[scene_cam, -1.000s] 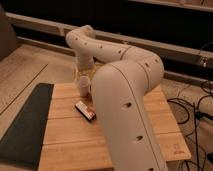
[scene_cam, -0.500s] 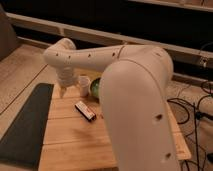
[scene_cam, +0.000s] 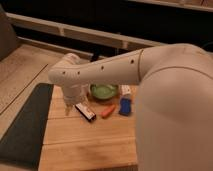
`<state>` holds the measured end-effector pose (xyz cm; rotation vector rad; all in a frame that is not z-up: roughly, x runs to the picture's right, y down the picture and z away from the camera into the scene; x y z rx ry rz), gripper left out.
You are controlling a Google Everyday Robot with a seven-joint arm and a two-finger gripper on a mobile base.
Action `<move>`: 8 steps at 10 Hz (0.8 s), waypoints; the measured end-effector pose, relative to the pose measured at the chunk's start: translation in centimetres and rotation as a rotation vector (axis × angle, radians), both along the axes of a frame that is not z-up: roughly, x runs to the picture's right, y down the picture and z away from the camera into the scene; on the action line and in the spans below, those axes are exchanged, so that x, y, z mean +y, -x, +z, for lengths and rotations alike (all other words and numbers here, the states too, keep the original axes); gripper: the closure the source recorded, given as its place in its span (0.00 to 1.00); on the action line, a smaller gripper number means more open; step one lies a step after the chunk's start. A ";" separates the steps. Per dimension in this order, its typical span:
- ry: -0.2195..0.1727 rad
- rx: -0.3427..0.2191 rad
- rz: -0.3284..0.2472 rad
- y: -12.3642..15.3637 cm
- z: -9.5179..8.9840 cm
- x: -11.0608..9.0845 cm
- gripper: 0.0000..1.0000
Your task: Move the arm in a circular motion
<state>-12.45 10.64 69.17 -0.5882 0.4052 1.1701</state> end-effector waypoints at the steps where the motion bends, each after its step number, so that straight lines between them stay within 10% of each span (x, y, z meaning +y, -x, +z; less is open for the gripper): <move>1: 0.012 0.035 0.046 -1.8 -0.9 1.1 0.35; 8: 0.012 0.392 0.401 -18.7 -2.7 3.8 0.35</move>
